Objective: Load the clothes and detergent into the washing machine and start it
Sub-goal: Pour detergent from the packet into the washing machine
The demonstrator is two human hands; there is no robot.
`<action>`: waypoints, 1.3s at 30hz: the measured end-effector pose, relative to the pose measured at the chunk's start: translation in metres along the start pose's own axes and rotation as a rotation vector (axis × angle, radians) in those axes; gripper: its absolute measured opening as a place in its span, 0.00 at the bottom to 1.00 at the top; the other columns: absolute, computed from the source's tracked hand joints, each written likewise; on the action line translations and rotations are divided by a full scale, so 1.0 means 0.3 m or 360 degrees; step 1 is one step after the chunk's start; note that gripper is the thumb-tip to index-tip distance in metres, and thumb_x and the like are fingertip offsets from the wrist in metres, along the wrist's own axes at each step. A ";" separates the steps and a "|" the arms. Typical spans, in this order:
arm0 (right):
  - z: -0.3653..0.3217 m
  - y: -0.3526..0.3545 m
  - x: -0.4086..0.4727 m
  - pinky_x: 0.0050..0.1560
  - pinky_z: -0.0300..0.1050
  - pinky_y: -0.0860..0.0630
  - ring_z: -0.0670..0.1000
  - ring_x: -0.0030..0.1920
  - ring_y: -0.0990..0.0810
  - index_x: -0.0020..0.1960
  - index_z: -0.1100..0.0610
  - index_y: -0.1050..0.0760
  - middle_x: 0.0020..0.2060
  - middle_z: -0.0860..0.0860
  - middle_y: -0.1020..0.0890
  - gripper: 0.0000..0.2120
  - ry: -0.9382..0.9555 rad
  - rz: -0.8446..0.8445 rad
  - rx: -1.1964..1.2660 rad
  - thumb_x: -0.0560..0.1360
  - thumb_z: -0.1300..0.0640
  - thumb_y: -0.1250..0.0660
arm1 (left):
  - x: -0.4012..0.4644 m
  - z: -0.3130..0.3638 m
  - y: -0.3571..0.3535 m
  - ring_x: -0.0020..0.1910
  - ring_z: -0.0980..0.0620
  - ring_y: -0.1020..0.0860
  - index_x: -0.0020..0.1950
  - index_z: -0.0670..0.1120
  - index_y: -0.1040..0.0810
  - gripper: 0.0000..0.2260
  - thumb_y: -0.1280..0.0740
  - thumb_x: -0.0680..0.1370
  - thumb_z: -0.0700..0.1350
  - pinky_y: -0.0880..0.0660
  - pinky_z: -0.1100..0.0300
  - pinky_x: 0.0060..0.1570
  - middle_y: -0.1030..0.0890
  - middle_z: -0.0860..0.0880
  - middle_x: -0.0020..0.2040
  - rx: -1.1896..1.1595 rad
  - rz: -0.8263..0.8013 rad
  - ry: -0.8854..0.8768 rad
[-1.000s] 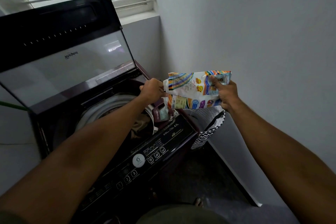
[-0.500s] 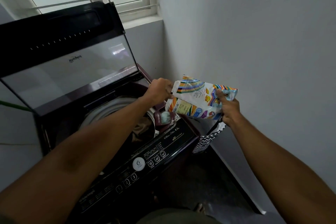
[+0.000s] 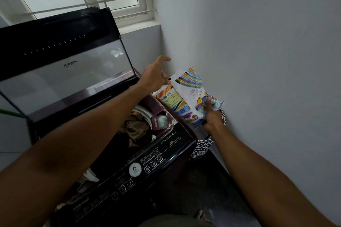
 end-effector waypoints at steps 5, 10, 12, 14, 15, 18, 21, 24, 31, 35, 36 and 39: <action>0.030 -0.059 -0.033 0.39 0.53 0.19 0.49 0.32 0.15 0.48 0.55 0.24 0.33 0.49 0.14 0.09 -0.0153 -0.0067 0.0028 0.80 0.49 0.35 | -0.015 0.033 0.028 0.39 0.51 0.18 0.69 0.52 0.34 0.31 0.25 0.72 0.34 0.19 0.58 0.40 0.18 0.46 0.40 0.0058 0.0188 -0.0054; 0.012 -0.082 -0.053 0.58 0.68 0.24 0.60 0.57 0.17 0.61 0.57 0.23 0.57 0.58 0.16 0.16 -0.0141 -0.0186 0.0134 0.78 0.48 0.33 | -0.036 0.105 0.044 0.36 0.51 0.17 0.66 0.56 0.35 0.29 0.27 0.73 0.35 0.19 0.59 0.37 0.18 0.45 0.39 0.0036 0.0256 -0.0205; 0.000 -0.088 -0.058 0.54 0.68 0.21 0.61 0.57 0.17 0.64 0.58 0.24 0.59 0.59 0.18 0.20 -0.0113 -0.0204 0.0118 0.78 0.47 0.33 | -0.033 0.161 0.059 0.36 0.53 0.17 0.65 0.56 0.35 0.28 0.27 0.74 0.35 0.18 0.59 0.38 0.17 0.47 0.38 0.0016 0.0272 -0.0297; 0.003 -0.108 -0.069 0.41 0.60 0.17 0.59 0.50 0.15 0.64 0.59 0.24 0.57 0.60 0.17 0.20 -0.0104 -0.0236 0.0082 0.79 0.47 0.35 | -0.024 0.218 0.074 0.36 0.54 0.18 0.65 0.55 0.34 0.27 0.28 0.74 0.35 0.18 0.60 0.39 0.18 0.48 0.38 0.0017 0.0234 -0.0373; 0.013 -0.116 -0.067 0.38 0.57 0.17 0.58 0.47 0.14 0.62 0.60 0.23 0.54 0.59 0.15 0.18 -0.0102 -0.0242 0.0091 0.79 0.48 0.36 | -0.023 0.244 0.080 0.36 0.55 0.18 0.66 0.54 0.34 0.27 0.28 0.74 0.35 0.19 0.61 0.38 0.18 0.48 0.38 0.0037 0.0202 -0.0413; 0.044 -0.128 -0.092 0.38 0.55 0.17 0.57 0.45 0.14 0.58 0.60 0.21 0.49 0.58 0.14 0.15 -0.0124 -0.0263 -0.0009 0.80 0.50 0.35 | -0.033 0.283 0.088 0.35 0.57 0.20 0.68 0.52 0.33 0.26 0.29 0.75 0.34 0.22 0.64 0.37 0.19 0.51 0.37 0.0143 0.0145 -0.0521; 0.075 -0.112 -0.084 0.36 0.49 0.18 0.59 0.48 0.16 0.64 0.62 0.24 0.55 0.60 0.17 0.22 -0.0156 -0.0275 -0.0311 0.75 0.51 0.28 | -0.043 0.266 0.085 0.34 0.57 0.20 0.67 0.52 0.32 0.25 0.30 0.75 0.34 0.23 0.64 0.37 0.19 0.50 0.36 0.0189 0.0096 -0.0516; 0.061 -0.097 -0.067 0.35 0.52 0.18 0.58 0.48 0.18 0.70 0.61 0.32 0.59 0.62 0.21 0.38 -0.0176 -0.0200 -0.0558 0.65 0.60 0.20 | -0.064 0.215 0.051 0.31 0.54 0.22 0.64 0.51 0.32 0.22 0.31 0.75 0.33 0.26 0.64 0.32 0.20 0.49 0.33 0.0287 -0.0030 -0.0495; -0.103 -0.199 -0.054 0.47 0.50 0.19 0.52 0.52 0.18 0.70 0.52 0.38 0.57 0.55 0.20 0.38 0.0460 -0.0483 -0.0921 0.65 0.71 0.32 | -0.099 0.128 -0.001 0.35 0.50 0.21 0.58 0.48 0.34 0.15 0.32 0.78 0.35 0.21 0.50 0.36 0.20 0.50 0.37 0.0331 -0.0016 -0.0442; -0.148 -0.270 -0.098 0.45 0.44 0.19 0.51 0.46 0.17 0.63 0.59 0.29 0.51 0.55 0.17 0.22 0.0557 -0.0693 -0.0918 0.72 0.64 0.27 | -0.105 0.136 -0.004 0.37 0.52 0.21 0.61 0.48 0.32 0.16 0.32 0.78 0.36 0.22 0.54 0.37 0.21 0.51 0.39 0.0302 0.0000 -0.0433; -0.153 -0.271 -0.098 0.45 0.44 0.19 0.51 0.45 0.16 0.60 0.61 0.26 0.50 0.56 0.16 0.19 0.0574 -0.0695 -0.0918 0.72 0.61 0.25 | -0.106 0.130 -0.003 0.38 0.52 0.21 0.61 0.49 0.32 0.16 0.31 0.78 0.38 0.21 0.53 0.39 0.21 0.51 0.40 0.0286 -0.0014 -0.0410; -0.163 -0.249 -0.086 0.42 0.43 0.21 0.50 0.40 0.17 0.52 0.63 0.20 0.44 0.56 0.15 0.12 0.0610 -0.0646 -0.0837 0.72 0.60 0.24 | -0.113 0.094 0.002 0.47 0.51 0.21 0.62 0.52 0.29 0.18 0.28 0.76 0.43 0.21 0.47 0.51 0.20 0.51 0.48 0.0257 0.0020 -0.0363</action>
Point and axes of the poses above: each hand's wrist, its own x-axis towards the middle knuckle, its own y-axis out of the back of the hand, z = x × y, the point moved 3 cm from there along x, towards the middle knuckle
